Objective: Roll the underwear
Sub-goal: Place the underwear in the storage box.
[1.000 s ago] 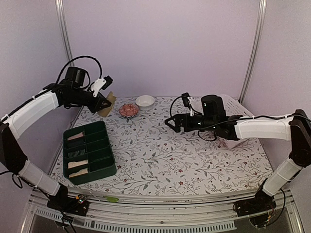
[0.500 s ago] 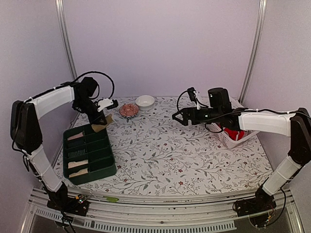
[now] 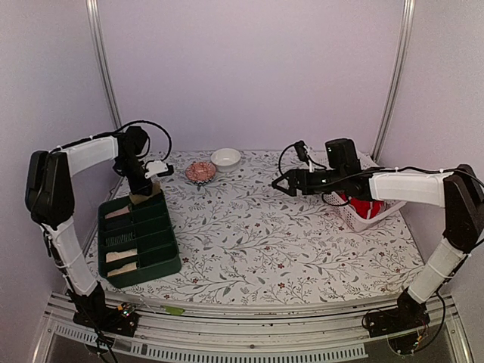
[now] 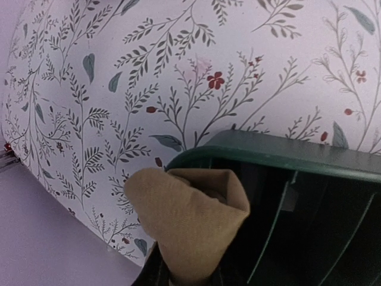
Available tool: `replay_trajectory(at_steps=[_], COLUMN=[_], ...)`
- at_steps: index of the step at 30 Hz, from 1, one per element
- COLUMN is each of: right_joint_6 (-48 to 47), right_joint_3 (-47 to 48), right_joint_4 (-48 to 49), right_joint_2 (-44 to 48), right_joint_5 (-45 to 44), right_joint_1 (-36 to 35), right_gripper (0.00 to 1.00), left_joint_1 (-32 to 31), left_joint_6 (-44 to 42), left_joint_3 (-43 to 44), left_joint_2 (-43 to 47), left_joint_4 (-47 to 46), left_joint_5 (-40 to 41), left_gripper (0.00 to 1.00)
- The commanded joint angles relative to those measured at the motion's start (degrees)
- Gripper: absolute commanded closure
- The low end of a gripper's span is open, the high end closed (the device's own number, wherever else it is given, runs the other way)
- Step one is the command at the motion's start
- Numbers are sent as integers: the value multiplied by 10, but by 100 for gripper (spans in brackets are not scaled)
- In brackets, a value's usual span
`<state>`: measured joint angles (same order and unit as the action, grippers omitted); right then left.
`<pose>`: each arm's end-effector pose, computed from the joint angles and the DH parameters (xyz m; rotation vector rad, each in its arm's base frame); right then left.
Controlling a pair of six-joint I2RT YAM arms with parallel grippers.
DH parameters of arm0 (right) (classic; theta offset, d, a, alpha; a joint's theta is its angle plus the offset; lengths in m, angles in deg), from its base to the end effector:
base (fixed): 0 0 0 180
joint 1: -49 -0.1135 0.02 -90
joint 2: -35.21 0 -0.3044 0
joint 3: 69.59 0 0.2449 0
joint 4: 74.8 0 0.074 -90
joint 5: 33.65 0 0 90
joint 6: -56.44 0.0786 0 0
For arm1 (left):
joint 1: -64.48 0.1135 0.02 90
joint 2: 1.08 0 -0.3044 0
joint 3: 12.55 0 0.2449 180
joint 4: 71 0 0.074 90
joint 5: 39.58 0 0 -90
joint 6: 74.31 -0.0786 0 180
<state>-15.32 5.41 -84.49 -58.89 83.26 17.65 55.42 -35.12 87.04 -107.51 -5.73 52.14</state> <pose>0.3226 0.2382 0.2676 -0.5483 2.1034 1.0013 0.3916 -0.0600 0.2311 1.4182 2.4764 0.2001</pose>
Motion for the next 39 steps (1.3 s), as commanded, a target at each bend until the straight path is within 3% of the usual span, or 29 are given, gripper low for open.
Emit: replay_trajectory(at_steps=[1,7,16,26,39], right_joint_6=[6,10,25,27,25], right_joint_3=[25,24,12,29,17], right_joint_4=[1,-2,12,10,3], right_joint_2=[-15,-17,-19,-32,-19], right_joint_5=[24,35,42,55,55], right_joint_1=[14,29,45,52,60], right_gripper=[1,1,1,1,1], left_joint_1=[15,10,-16,7,30], left_joint_6=[-41,-42,-36,-25,-10], left_joint_3=[16,14,-57,30,13], left_joint_2=[-22,-43,16,-92,-129], left_joint_4=[-45,-41,-22,-23,-19], left_joint_5=[43,6,14,-12,-45], left_gripper=[100,100,100,100,100])
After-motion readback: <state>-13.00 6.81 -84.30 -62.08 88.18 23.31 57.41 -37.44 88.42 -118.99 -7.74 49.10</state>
